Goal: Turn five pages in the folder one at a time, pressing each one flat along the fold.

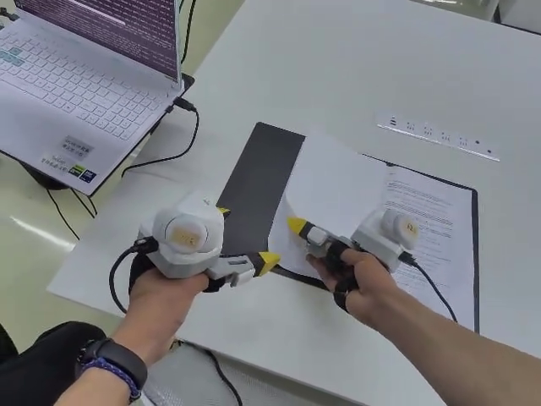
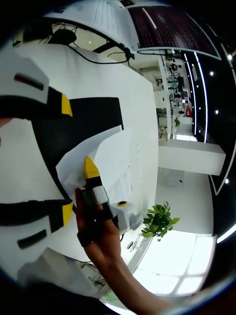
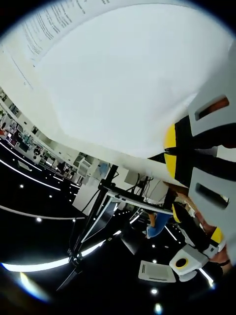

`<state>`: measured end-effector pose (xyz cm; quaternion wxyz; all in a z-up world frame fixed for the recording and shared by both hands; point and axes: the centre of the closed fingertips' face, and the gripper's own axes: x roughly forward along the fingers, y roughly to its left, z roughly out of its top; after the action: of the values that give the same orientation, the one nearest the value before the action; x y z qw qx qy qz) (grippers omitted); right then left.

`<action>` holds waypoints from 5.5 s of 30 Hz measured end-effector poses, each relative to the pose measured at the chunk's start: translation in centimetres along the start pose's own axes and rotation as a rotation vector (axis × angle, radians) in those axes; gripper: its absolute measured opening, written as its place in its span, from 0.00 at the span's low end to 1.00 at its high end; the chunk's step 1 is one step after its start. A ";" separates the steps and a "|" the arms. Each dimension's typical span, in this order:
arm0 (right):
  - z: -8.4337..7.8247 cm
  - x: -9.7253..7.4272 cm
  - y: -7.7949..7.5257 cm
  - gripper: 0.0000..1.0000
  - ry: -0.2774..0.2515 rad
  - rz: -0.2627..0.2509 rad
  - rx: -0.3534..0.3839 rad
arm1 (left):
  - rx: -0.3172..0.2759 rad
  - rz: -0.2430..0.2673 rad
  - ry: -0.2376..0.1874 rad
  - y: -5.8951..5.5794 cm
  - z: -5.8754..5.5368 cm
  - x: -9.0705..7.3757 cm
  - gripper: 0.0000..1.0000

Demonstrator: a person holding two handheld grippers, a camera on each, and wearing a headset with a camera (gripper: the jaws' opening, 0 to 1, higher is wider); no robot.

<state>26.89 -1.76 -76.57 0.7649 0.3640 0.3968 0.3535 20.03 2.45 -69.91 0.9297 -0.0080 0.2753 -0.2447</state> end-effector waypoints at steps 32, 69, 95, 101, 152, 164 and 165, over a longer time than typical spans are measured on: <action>-1.5 0.2 -0.4 0.27 0.054 -0.001 -0.042 | 0.013 -0.040 0.032 -0.7 -0.2 1.2 0.63; 5.1 -9.2 -3.5 0.19 -0.107 -0.050 -0.115 | 0.043 -0.155 0.071 -3.3 -0.7 7.9 0.09; 7.3 -10.2 -6.4 0.11 -0.126 -0.099 -0.130 | 0.015 -0.096 0.172 -1.4 -5.3 9.4 0.00; 8.2 -9.9 -7.3 0.09 -0.127 -0.114 -0.143 | -0.006 -0.080 0.158 -1.3 -5.4 9.5 0.00; 12.8 -7.5 -8.8 0.00 -0.230 -0.185 -0.180 | -0.006 -0.083 0.137 -1.4 -5.5 9.4 0.00; 14.8 -6.8 -9.8 0.00 -0.301 -0.215 -0.142 | -0.006 -0.091 0.134 -1.3 -5.4 9.4 0.00; 15.2 -6.8 -10.0 0.00 -0.316 -0.221 -0.134 | -0.007 -0.091 0.133 -1.3 -5.4 9.4 0.00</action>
<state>39.61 -16.42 -76.17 0.8744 0.3173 0.2849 0.2317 23.52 -2.39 -79.09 0.8972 -0.0074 0.3367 -0.2856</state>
